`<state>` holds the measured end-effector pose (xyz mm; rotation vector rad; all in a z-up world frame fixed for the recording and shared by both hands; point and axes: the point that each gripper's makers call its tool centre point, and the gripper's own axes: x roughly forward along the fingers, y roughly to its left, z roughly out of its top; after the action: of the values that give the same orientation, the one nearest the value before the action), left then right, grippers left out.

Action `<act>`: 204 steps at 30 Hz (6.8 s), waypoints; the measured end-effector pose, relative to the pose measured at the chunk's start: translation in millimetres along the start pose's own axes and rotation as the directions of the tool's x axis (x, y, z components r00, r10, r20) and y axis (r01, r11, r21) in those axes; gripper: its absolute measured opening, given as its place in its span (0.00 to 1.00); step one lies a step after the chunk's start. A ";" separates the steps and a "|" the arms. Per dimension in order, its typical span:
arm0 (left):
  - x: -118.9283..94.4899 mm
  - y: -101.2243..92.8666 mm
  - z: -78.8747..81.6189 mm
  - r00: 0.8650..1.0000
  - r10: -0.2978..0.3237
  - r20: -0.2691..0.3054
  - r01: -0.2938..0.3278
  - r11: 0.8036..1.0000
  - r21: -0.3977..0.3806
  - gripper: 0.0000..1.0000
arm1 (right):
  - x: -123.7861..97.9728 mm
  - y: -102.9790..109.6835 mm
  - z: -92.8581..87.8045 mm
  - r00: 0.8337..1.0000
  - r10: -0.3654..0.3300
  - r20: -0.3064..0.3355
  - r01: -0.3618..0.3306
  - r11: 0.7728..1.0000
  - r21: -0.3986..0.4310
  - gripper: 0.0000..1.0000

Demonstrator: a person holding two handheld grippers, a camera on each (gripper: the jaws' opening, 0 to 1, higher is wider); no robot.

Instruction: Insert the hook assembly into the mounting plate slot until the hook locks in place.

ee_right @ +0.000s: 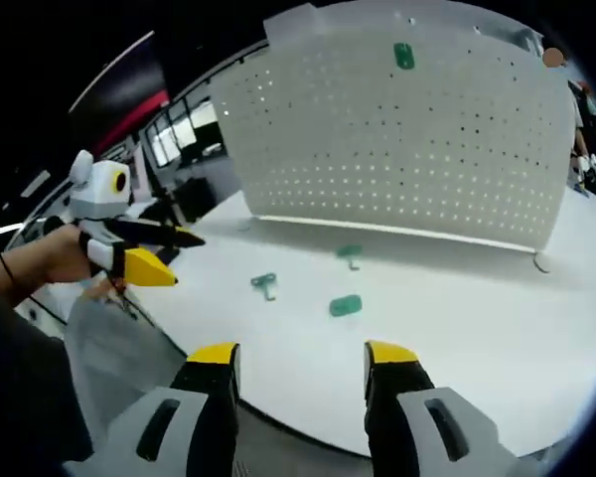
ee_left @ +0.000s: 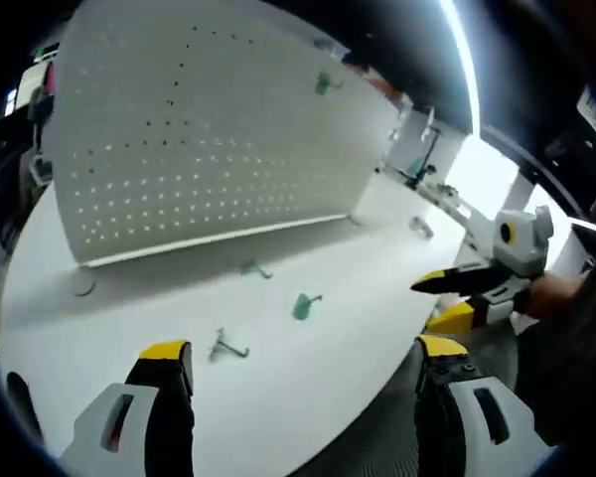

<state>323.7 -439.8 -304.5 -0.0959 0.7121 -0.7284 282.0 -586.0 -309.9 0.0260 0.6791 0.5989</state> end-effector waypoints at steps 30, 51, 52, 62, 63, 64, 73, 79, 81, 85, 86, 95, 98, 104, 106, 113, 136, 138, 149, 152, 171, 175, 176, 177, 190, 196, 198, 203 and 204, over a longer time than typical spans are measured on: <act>113.2 34.4 27.6 0.991 -0.079 -0.105 0.102 0.967 0.234 0.68 | 11.4 -10.6 3.8 0.999 0.031 -0.014 -0.030 0.996 0.088 0.47; 184.0 64.4 30.4 0.978 -0.071 -0.195 0.123 0.956 0.266 0.48 | 21.2 -15.1 -13.7 0.996 0.043 -0.074 -0.034 0.992 0.123 0.47; 185.8 65.8 29.3 0.978 -0.063 -0.199 0.117 0.956 0.269 0.45 | 21.1 -16.8 -13.8 0.997 0.038 -0.073 -0.028 0.991 0.131 0.47; 204.1 75.6 33.3 0.982 -0.016 -0.189 0.070 0.957 0.282 0.30 | 21.3 -21.3 -16.6 0.997 0.020 -0.075 -0.009 0.988 0.155 0.46; 204.9 75.6 33.6 0.982 -0.015 -0.191 0.069 0.957 0.282 0.29 | 21.2 -22.4 -16.9 0.997 0.018 -0.076 -0.006 0.987 0.158 0.46; 205.6 75.5 33.5 0.981 -0.014 -0.194 0.069 0.957 0.283 0.28 | 21.2 -23.0 -16.5 0.997 0.018 -0.074 -0.006 0.987 0.161 0.46; 210.6 81.2 34.0 0.974 -0.003 -0.226 0.078 0.942 0.326 0.18 | 19.4 -31.9 -12.3 0.999 -0.010 -0.047 0.018 0.986 0.169 0.40; 212.5 75.5 29.2 0.961 -0.018 -0.277 0.130 0.910 0.393 0.07 | 18.9 -33.4 -12.9 0.999 -0.013 -0.046 0.021 0.984 0.176 0.40; 212.7 75.3 29.5 0.959 -0.017 -0.282 0.133 0.907 0.398 0.07 | 18.8 -33.9 -13.6 0.999 -0.014 -0.048 0.022 0.984 0.175 0.40; 211.3 75.0 26.7 0.955 -0.025 -0.294 0.143 0.911 0.387 0.04 | 18.9 -34.1 -13.7 0.999 -0.014 -0.049 0.022 0.984 0.176 0.40; 211.0 74.6 26.3 0.955 -0.027 -0.296 0.146 0.911 0.387 0.04 | 19.0 -34.1 -13.9 0.999 -0.014 -0.049 0.023 0.984 0.175 0.40; 199.6 68.4 32.4 0.955 -0.055 -0.292 0.158 0.927 0.341 0.03 | 17.5 -34.9 -14.8 0.999 -0.014 -0.052 0.023 0.985 0.173 0.40; 191.9 68.7 38.9 0.958 -0.051 -0.282 0.149 0.929 0.337 0.03 | 17.0 -33.9 -16.0 0.998 -0.010 -0.057 0.020 0.985 0.171 0.41; 176.3 67.5 45.2 0.958 -0.048 -0.281 0.142 0.936 0.323 0.03 | 15.6 -30.3 -11.7 0.999 -0.004 -0.054 0.012 0.988 0.156 0.43; 171.4 64.7 46.8 0.957 -0.051 -0.285 0.134 0.951 0.280 0.03 | 15.2 -27.3 -8.3 0.999 0.005 -0.052 0.002 0.990 0.143 0.43; 151.2 47.7 65.3 0.964 -0.059 -0.259 0.137 0.946 0.293 0.03 | 12.9 -22.7 4.1 1.000 0.014 -0.026 -0.011 0.994 0.109 0.43; 61.2 5.2 99.0 0.990 -0.047 -0.133 0.082 0.959 0.271 0.03 | 11.6 8.9 45.2 0.994 0.089 0.065 -0.092 0.995 0.039 0.47; 52.6 -1.1 101.6 0.992 -0.049 -0.112 0.078 0.959 0.271 0.03 | 11.3 10.9 46.9 0.993 0.092 0.073 -0.096 0.995 0.040 0.47; 20.9 -29.6 99.3 0.998 -0.059 -0.016 0.061 0.970 0.236 0.03 | 3.4 27.2 58.5 0.985 0.129 0.116 -0.139 0.986 0.087 0.46; 17.7 -34.0 93.8 0.998 -0.057 0.001 0.056 0.974 0.218 0.02 | 1.1 31.5 63.5 0.981 0.137 0.135 -0.151 0.983 0.103 0.46; 8.4 -43.8 62.0 0.988 -0.050 0.148 0.043 0.998 0.049 0.02 | 4.5 50.1 95.9 0.955 0.201 0.219 -0.248 0.945 0.213 0.43; 5.5 -49.3 66.3 0.980 -0.055 0.192 0.049 0.998 0.034 0.02 | 9.9 50.1 104.8 0.947 0.210 0.243 -0.270 0.929 0.252 0.42; 4.6 -51.9 68.9 0.977 -0.057 0.207 0.049 0.998 0.040 0.02 | 11.7 50.9 107.7 0.943 0.216 0.254 -0.286 0.915 0.285 0.41; 3.9 -53.4 71.0 0.974 -0.055 0.219 0.046 0.998 0.046 0.02 | 12.4 51.1 110.0 0.939 0.219 0.264 -0.296 0.907 0.299 0.40; -6.8 -62.9 92.2 0.941 -0.017 0.338 -0.023 0.993 0.115 0.02 | 10.1 56.6 130.7 0.903 0.250 0.348 -0.389 0.821 0.419 0.24; -13.7 -66.8 97.5 0.930 -0.017 0.366 -0.030 0.992 0.121 0.02 | 8.7 62.3 138.8 0.884 0.274 0.378 -0.430 0.792 0.433 0.14; -16.1 -68.9 98.4 0.928 -0.025 0.372 -0.025 0.991 0.129 0.02 | 9.0 64.8 142.1 0.878 0.283 0.385 -0.444 0.781 0.440 0.10; -20.3 -67.7 102.5 0.918 -0.023 0.395 -0.026 0.993 0.118 0.02 | 7.5 67.7 147.6 0.871 0.288 0.399 -0.457 0.774 0.439 0.06; -20.9 -67.9 102.5 0.917 -0.023 0.397 -0.028 0.992 0.121 0.02 | 7.0 68.0 148.5 0.869 0.288 0.402 -0.459 0.771 0.440 0.05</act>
<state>337.7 -493.8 -192.9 -0.1247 0.2753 -0.7208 340.1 -500.9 -183.1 0.7813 0.5075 0.7622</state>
